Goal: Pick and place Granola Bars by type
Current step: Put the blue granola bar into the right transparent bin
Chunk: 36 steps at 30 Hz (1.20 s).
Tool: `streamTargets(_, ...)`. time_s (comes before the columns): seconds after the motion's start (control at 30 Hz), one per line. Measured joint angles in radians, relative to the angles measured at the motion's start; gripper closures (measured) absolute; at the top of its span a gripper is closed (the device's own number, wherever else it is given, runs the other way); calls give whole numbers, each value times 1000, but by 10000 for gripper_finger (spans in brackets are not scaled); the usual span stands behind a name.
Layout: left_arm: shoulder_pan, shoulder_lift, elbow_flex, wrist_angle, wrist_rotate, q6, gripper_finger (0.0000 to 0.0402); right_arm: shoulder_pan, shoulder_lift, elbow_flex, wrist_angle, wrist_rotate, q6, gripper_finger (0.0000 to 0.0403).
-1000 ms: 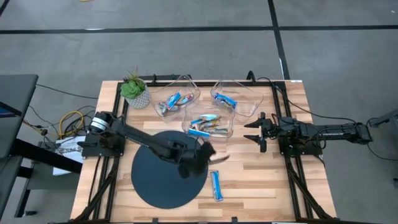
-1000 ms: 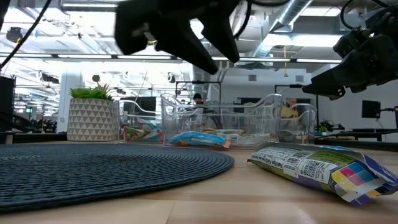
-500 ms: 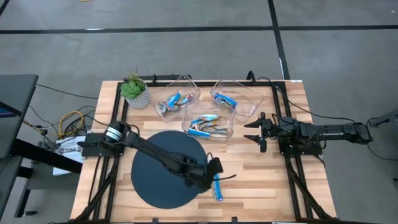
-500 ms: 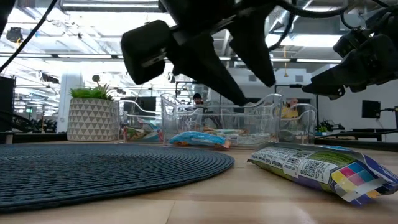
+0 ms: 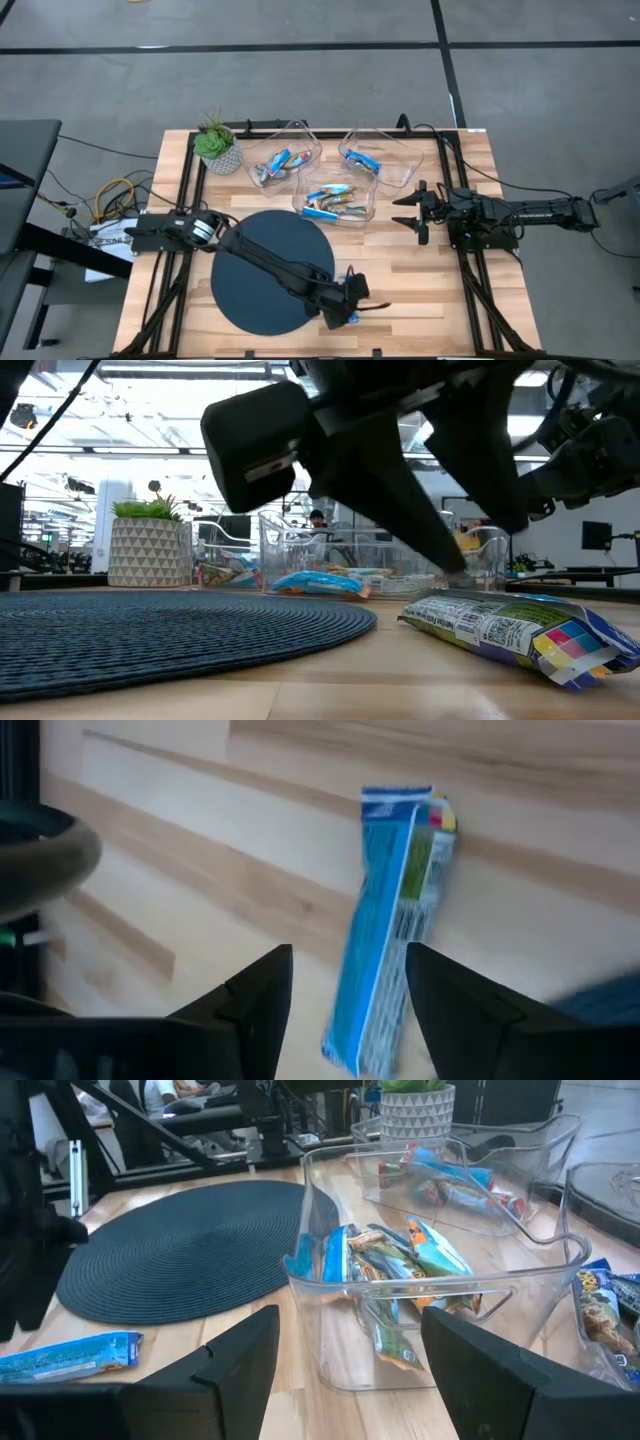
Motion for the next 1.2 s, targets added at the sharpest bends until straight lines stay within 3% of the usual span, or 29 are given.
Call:
streamTargets(0.8,-4,72,-20,82,11,35,212,0,0,0,0,0,0,163)
streamTargets(0.9,0,71,-20,81,48,13,216,0,0,0,0,0,0,163)
streamTargets(1.03,2,79,-19,85,85,-2,250,0,0,0,0,0,0,163)
streamTargets(1.2,1,82,-19,83,93,-24,321,0,0,0,0,0,0,163)
